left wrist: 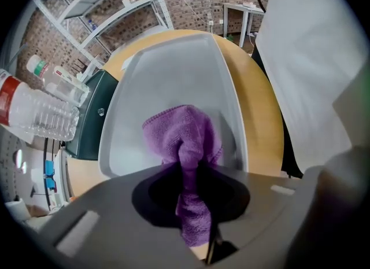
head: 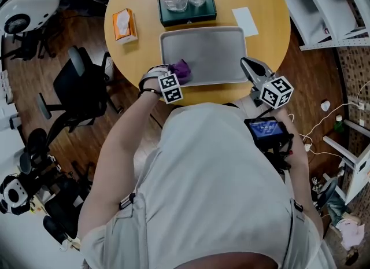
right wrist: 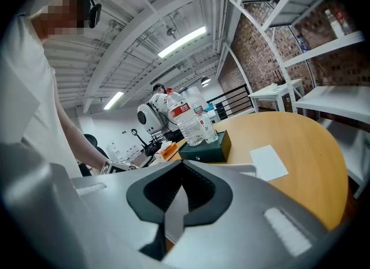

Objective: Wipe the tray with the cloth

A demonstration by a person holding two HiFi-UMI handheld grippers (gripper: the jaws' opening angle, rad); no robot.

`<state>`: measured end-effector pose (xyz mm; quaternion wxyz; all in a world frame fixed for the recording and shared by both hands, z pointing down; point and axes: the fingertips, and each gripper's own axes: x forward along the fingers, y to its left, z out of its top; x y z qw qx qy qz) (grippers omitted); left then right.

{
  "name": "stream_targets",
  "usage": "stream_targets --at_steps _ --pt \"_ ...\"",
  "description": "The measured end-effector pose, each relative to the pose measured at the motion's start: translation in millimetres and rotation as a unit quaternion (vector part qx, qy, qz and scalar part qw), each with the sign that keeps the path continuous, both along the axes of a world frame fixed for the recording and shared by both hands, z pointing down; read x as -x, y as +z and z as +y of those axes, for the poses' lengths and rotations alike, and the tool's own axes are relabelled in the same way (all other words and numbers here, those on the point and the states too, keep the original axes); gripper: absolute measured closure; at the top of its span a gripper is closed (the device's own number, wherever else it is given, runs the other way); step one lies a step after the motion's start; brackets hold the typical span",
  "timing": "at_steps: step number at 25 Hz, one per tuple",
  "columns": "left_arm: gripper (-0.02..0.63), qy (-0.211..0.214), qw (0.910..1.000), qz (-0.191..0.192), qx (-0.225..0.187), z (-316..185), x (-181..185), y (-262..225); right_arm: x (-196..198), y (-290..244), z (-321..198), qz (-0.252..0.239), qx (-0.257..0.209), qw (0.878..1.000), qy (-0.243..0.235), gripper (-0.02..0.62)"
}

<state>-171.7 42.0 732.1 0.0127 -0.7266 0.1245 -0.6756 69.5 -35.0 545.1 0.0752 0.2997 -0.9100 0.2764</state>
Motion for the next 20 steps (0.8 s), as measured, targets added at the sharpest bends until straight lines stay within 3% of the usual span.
stream_targets --at_steps 7,20 --pt "0.541 0.023 0.9997 -0.008 -0.002 -7.7 -32.8 1.0 -18.7 4.5 6.8 0.000 0.007 1.000 0.017 0.592" --pt "0.541 0.056 0.9978 0.026 0.022 -31.3 -186.4 -3.3 -93.7 13.7 25.6 0.003 0.024 0.996 0.090 0.592"
